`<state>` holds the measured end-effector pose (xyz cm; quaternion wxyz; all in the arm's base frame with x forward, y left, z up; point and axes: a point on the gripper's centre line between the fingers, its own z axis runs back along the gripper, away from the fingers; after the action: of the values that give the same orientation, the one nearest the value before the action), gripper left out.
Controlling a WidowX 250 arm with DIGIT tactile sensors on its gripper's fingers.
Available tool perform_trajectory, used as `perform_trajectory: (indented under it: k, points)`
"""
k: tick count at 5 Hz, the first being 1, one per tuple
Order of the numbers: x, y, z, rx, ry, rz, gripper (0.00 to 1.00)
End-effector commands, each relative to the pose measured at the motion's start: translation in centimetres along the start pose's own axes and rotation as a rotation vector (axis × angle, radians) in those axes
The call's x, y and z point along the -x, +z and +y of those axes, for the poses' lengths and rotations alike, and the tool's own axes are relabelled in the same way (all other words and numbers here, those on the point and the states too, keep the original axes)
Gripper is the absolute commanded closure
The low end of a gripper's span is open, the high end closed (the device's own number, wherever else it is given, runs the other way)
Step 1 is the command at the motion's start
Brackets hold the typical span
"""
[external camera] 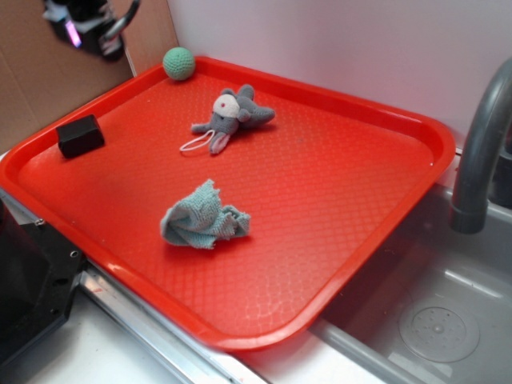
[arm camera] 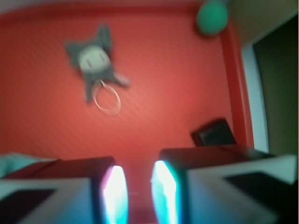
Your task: Grab the black box.
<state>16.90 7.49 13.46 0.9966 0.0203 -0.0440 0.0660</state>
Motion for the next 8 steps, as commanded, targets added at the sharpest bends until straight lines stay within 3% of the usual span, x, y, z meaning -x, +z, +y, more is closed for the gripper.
perform_trajectory:
  k: [1, 2, 3, 4, 5, 6, 7, 8]
  points:
    - [-0.8, -2.9, 5.0, -0.128, 0.035, -0.064, 0.0]
    - [-0.3, -4.9, 4.7, -0.212, 0.14, -0.068, 0.0]
    - [0.6, -6.0, 4.5, -0.247, 0.386, -0.037, 0.0]
    - [1.4, -6.9, 4.9, -0.331, 0.622, 0.016, 0.0]
    - [0.8, -7.6, 7.2, -0.179, 0.39, -0.037, 0.0]
    - [1.0, -7.9, 8.0, -0.062, 0.154, -0.083, 0.0]
    - [0.3, -8.2, 6.6, -0.024, -0.091, -0.124, 0.0]
    - [-0.9, -9.5, 5.7, 0.008, -0.341, -0.085, 0.0]
